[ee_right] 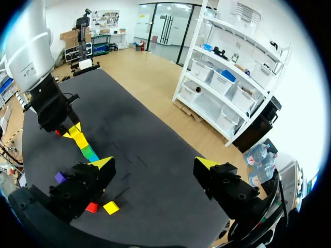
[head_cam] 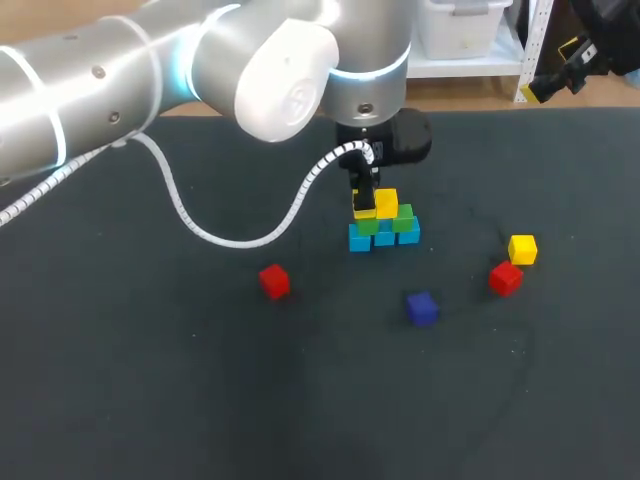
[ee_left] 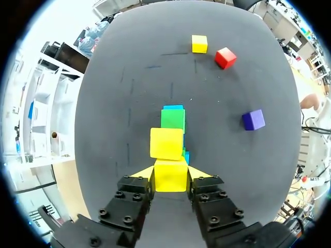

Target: Place the blue cubes, place green cubes on the blue cubes, place the yellow cubes on the green cubes, then place the red cubes on the yellow cubes, and place purple cube on the red cubes.

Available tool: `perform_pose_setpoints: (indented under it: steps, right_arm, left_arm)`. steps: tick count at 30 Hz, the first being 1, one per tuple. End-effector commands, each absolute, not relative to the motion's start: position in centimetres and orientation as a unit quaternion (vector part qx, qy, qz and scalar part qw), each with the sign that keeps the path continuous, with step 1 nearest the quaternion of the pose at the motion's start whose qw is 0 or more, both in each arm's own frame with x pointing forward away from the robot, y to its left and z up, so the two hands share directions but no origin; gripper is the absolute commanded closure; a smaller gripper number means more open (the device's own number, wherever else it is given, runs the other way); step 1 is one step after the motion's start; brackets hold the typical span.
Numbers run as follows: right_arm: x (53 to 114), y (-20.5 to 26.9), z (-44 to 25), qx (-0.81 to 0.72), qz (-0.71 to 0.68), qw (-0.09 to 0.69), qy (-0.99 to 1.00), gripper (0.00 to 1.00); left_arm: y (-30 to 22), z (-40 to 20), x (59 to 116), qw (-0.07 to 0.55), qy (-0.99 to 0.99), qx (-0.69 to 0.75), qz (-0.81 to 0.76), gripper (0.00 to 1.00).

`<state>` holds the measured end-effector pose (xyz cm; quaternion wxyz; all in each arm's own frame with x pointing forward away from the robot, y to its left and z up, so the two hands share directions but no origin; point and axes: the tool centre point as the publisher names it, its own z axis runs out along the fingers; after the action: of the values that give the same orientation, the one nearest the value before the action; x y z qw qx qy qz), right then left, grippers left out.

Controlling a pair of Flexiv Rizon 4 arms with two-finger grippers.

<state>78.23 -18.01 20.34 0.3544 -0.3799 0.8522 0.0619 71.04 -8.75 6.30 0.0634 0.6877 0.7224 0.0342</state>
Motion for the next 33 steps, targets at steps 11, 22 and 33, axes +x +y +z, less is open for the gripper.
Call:
perform_pose_setpoints:
  steps: [11,22,33]
  right_arm:
    - [78.17,-18.00,20.38,-0.380,0.061,0.354,0.853,0.00]
    - [78.17,-18.00,20.38,-0.380,0.061,0.354,0.853,0.00]
    - [78.17,-18.00,20.38,-0.380,0.061,0.354,0.853,0.00]
  left_arm:
    - [-8.96,6.14,71.17,0.053,0.721,0.689,0.038,0.82]
    - [-8.91,6.04,71.14,0.050,0.721,0.690,0.039,0.73]
    - [-8.77,5.94,71.15,0.047,0.724,0.687,0.035,0.50]
